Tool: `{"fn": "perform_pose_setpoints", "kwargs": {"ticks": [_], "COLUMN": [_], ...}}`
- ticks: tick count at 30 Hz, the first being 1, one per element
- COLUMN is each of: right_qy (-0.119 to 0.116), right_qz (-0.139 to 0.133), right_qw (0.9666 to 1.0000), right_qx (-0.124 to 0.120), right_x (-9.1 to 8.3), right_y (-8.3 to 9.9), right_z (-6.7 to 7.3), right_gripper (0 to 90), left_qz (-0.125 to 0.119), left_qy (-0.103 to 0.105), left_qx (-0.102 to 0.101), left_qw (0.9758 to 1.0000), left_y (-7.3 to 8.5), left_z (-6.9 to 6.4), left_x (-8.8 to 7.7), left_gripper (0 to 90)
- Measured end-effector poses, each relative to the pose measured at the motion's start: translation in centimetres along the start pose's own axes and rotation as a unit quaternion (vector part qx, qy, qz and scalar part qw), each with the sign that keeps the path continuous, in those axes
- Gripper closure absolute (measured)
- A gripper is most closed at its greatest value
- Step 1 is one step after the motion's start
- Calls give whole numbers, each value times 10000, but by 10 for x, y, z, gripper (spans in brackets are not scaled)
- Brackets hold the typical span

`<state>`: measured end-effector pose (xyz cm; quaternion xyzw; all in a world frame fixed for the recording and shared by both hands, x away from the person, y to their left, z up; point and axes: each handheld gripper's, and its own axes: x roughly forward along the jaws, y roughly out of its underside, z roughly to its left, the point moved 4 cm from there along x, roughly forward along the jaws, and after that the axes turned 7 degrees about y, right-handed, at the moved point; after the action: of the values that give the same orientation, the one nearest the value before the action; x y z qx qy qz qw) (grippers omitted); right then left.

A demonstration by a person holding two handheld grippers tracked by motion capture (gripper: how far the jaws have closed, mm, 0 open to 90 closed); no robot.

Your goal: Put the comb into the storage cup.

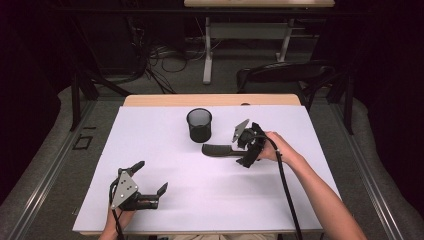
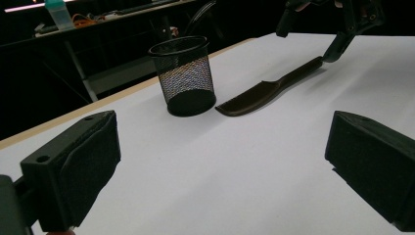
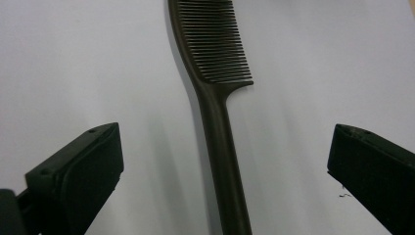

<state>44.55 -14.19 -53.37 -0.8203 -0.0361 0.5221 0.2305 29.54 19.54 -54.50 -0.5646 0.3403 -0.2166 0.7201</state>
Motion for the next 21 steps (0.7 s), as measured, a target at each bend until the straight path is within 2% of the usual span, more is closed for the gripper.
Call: {"fn": "perform_pose_setpoints", "kwargs": {"ticks": [3,8,13,15,17,19,21], "right_qy": [-87,-237,-355,-395,-403,-319,-294], "right_qz": [11,125,352,340,376,480,463], "right_qw": [10000,9996,9984,9982,9980,9975,9973], "right_qx": [27,-91,-263,-286,-299,-399,-493], "right_x": [3,9,14,17,19,20,23], "right_y": [-2,-3,-4,-4,-4,-5,-6], "right_z": [1,2,3,3,3,2,2], "right_gripper": [0,0,0,0,0,40,80], "left_qz": [-3,-7,0,-8,2,-5,4], "left_qy": [3,-1,5,0,5,4,2], "left_qx": [5,-8,3,-6,-3,6,22], "left_qw": [10000,10000,10000,10000,10000,10000,10000], "left_y": [0,0,0,0,0,0,0], "left_z": [0,0,0,0,0,0,0], "left_x": [0,0,0,0,0,0,0], "left_gripper": [1,1,1,1,1,1,1]}}
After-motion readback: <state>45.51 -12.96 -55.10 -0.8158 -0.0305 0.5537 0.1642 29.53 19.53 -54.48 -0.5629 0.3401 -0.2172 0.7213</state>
